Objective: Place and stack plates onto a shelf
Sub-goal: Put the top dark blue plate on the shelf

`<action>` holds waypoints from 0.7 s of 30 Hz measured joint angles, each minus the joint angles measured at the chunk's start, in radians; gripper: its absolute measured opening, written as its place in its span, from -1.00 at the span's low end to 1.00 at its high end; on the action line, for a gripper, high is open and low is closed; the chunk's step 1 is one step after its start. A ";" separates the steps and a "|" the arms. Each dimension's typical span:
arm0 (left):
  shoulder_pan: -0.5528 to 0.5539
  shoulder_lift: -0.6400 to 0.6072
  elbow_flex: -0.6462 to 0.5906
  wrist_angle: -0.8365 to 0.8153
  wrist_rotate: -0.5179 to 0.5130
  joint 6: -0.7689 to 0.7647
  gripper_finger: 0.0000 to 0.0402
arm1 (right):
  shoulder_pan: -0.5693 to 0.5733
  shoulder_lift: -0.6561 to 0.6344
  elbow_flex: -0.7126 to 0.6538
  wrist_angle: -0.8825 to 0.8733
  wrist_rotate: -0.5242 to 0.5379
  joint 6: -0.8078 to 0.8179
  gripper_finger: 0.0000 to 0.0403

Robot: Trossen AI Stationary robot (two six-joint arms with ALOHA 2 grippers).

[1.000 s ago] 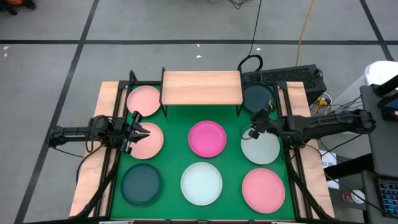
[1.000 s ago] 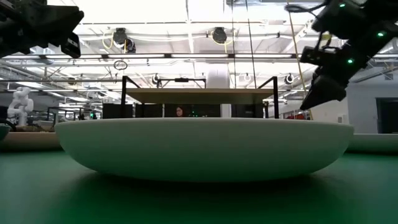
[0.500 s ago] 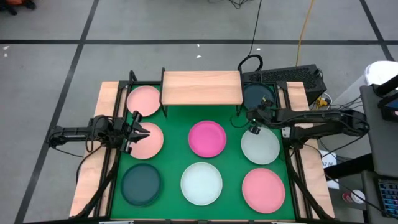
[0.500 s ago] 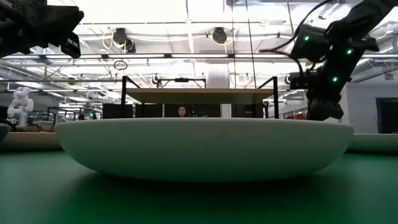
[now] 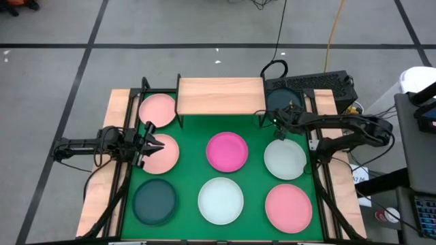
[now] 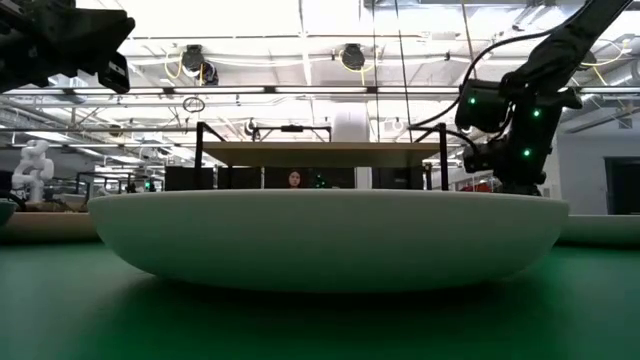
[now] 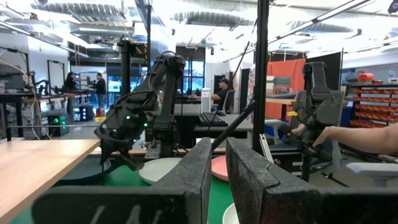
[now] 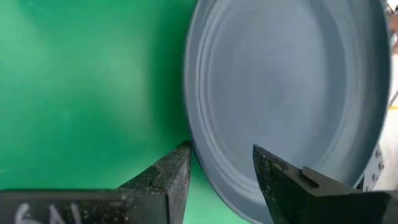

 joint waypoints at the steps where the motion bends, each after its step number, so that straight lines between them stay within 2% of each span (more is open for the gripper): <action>1: 0.000 0.000 0.000 0.000 0.000 0.000 -0.72 | -0.006 0.006 0.000 0.000 -0.002 -0.001 -0.30; 4: 0.000 0.000 0.000 0.000 0.000 0.000 -0.72 | -0.015 0.016 0.000 0.003 -0.050 -0.002 -0.48; 9: 0.000 0.000 0.000 0.000 0.000 0.000 -0.72 | -0.015 0.005 0.000 0.006 -0.113 0.018 -0.93; 15: 0.000 0.000 0.000 0.000 0.000 0.000 -0.72 | 0.011 -0.050 0.000 0.003 -0.151 0.086 -0.99; 21: 0.000 0.000 0.000 0.000 0.000 0.000 -0.72 | 0.057 -0.170 -0.001 -0.011 -0.144 0.187 -0.99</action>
